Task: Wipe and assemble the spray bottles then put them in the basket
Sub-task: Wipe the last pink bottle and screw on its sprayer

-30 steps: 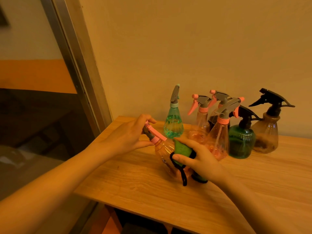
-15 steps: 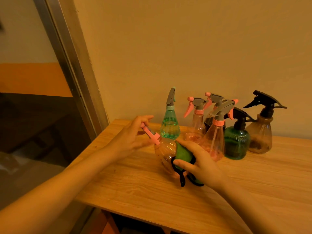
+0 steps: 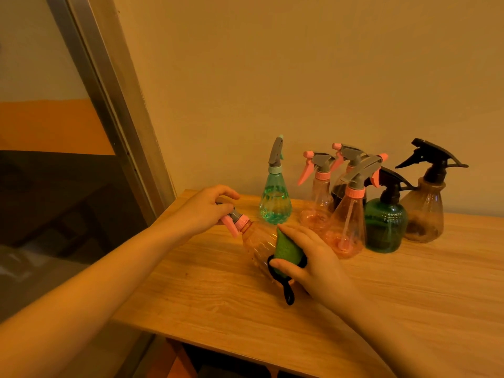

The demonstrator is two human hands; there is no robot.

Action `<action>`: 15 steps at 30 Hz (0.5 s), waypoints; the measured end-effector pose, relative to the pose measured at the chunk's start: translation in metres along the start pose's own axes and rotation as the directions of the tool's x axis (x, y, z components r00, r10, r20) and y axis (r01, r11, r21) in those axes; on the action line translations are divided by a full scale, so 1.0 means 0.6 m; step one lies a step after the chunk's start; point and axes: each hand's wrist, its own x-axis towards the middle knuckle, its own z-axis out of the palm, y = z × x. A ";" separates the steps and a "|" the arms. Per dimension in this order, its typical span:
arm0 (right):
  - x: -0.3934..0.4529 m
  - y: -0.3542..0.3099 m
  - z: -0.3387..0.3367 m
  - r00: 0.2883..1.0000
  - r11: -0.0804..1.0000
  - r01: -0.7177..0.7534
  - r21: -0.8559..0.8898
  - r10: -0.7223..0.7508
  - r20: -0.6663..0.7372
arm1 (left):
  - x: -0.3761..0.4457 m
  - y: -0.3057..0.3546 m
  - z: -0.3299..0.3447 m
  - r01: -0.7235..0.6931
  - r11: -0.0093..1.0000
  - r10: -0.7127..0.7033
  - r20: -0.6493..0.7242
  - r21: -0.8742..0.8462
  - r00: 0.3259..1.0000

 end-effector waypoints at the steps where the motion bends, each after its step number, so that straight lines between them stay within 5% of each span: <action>1: 0.004 -0.003 0.000 1.000 1.000 0.004 -0.013 -0.004 0.012 | 0.000 0.000 0.000 -0.009 1.000 0.009 -0.005 0.014 1.000; 8: 0.052 -0.032 0.000 0.997 0.998 0.037 -0.057 -0.033 0.064 | -0.007 0.010 0.003 -0.153 0.984 0.152 0.011 0.093 0.988; 15: 0.087 -0.062 0.002 1.000 0.995 0.029 0.099 -0.029 0.002 | -0.015 0.017 0.003 -0.273 0.949 0.267 0.059 0.160 0.962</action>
